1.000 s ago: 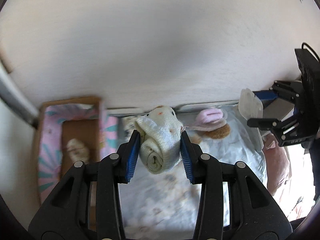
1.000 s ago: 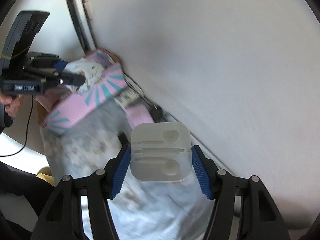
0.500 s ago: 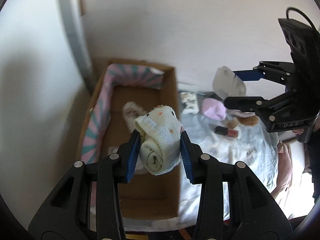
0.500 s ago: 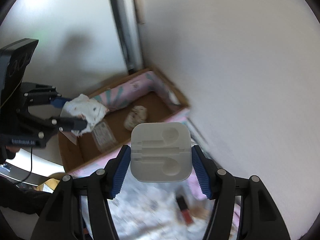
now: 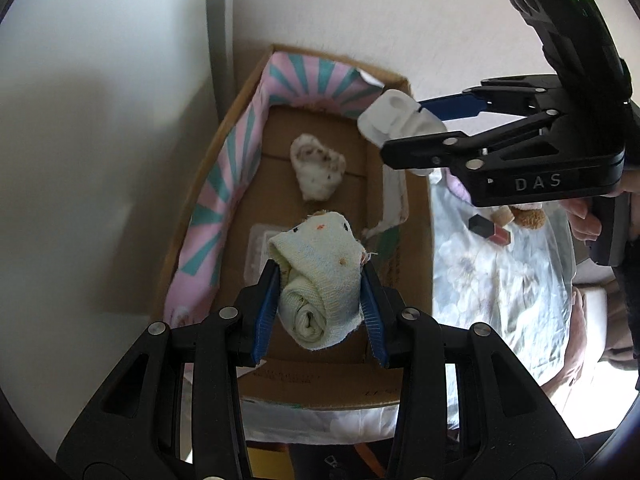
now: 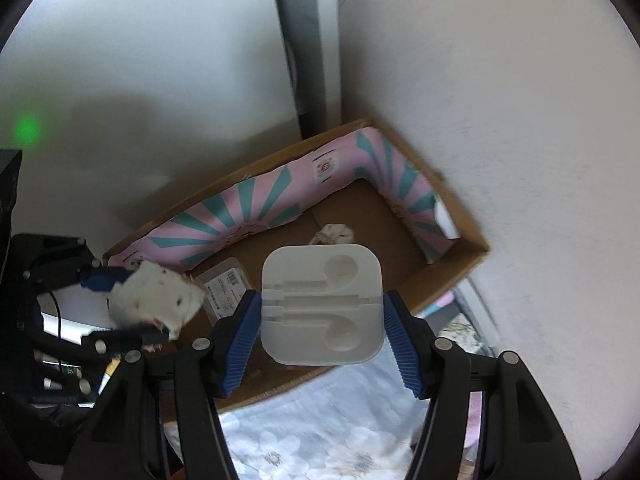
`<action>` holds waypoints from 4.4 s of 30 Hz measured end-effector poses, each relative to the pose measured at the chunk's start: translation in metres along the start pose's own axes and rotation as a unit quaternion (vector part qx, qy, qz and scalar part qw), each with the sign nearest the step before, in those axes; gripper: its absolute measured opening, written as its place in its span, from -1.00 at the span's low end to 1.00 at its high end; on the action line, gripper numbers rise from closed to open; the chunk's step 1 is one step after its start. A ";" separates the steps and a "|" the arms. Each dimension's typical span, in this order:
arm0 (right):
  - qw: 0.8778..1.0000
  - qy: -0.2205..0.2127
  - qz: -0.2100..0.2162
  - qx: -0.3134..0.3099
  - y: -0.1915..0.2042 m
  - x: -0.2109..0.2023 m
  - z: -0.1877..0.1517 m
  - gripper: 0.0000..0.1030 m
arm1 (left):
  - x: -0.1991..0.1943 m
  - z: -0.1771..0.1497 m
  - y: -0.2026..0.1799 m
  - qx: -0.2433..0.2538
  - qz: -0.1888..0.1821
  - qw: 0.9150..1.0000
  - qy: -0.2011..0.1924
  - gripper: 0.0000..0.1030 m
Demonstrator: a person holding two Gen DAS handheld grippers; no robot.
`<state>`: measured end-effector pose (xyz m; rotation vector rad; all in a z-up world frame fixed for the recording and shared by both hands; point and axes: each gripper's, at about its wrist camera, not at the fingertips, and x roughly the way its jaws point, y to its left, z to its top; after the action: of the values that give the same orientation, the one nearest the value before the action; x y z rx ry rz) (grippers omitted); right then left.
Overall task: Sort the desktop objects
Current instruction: 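Carry the rolled sock and white earphone case into the cardboard box and release, then move both open grippers back toward the tissue pack and brown fuzzy ball, then grasp the white tissue pack with the left gripper while the right grasps the brown fuzzy ball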
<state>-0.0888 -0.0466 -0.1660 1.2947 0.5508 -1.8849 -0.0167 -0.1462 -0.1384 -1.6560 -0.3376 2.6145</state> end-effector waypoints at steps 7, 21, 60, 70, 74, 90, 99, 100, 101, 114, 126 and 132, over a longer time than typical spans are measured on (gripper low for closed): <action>1.000 0.008 0.003 0.000 0.008 0.013 0.004 0.12 | 0.006 -0.008 0.005 -0.010 -0.003 1.000 0.003 -0.30; 0.999 0.016 0.024 0.015 0.019 0.020 0.012 0.13 | 0.023 -0.006 0.008 -0.015 0.021 0.999 0.023 -0.07; 0.925 -0.176 -0.196 0.272 -0.097 -0.197 -0.192 0.96 | -0.032 0.044 -0.120 0.054 -0.006 0.994 -0.098 1.00; 0.884 -0.179 -0.149 0.405 -0.129 -0.167 -0.281 0.96 | 0.006 0.038 -0.180 -0.032 0.024 0.988 -0.149 0.99; 0.873 -0.171 -0.135 0.436 -0.133 -0.134 -0.298 0.96 | 0.054 0.039 -0.198 -0.066 0.060 0.985 -0.148 0.90; 0.852 -0.169 -0.114 0.482 -0.169 -0.069 -0.327 0.96 | 0.197 0.089 -0.202 -0.075 0.162 0.978 -0.106 0.65; 0.845 -0.178 -0.121 0.489 -0.178 -0.055 -0.330 0.96 | 0.221 0.081 -0.190 -0.059 0.158 0.983 -0.078 0.55; 0.844 -0.179 -0.123 0.491 -0.179 -0.054 -0.331 0.96 | 0.223 0.079 -0.190 -0.058 0.155 0.983 -0.075 0.54; 0.844 -0.180 -0.125 0.490 -0.179 -0.054 -0.331 0.96 | 0.224 0.078 -0.189 -0.056 0.151 0.984 -0.072 0.54; 0.883 -0.147 -0.179 0.408 -0.182 -0.040 -0.328 0.05 | 0.219 0.073 -0.175 -0.048 0.107 0.990 -0.074 -0.11; 0.876 -0.160 -0.182 0.418 -0.170 -0.060 -0.344 -0.07 | 0.181 0.055 -0.188 -0.033 0.078 0.994 -0.070 -0.13; 0.866 -0.170 -0.181 0.433 -0.166 -0.078 -0.356 -0.12 | 0.148 0.040 -0.201 -0.011 0.053 0.996 -0.072 -0.13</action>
<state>0.0037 0.3347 -0.2450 1.3736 -0.3316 -2.7706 -0.1350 0.0642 -0.2140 -1.5359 -0.2910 2.8260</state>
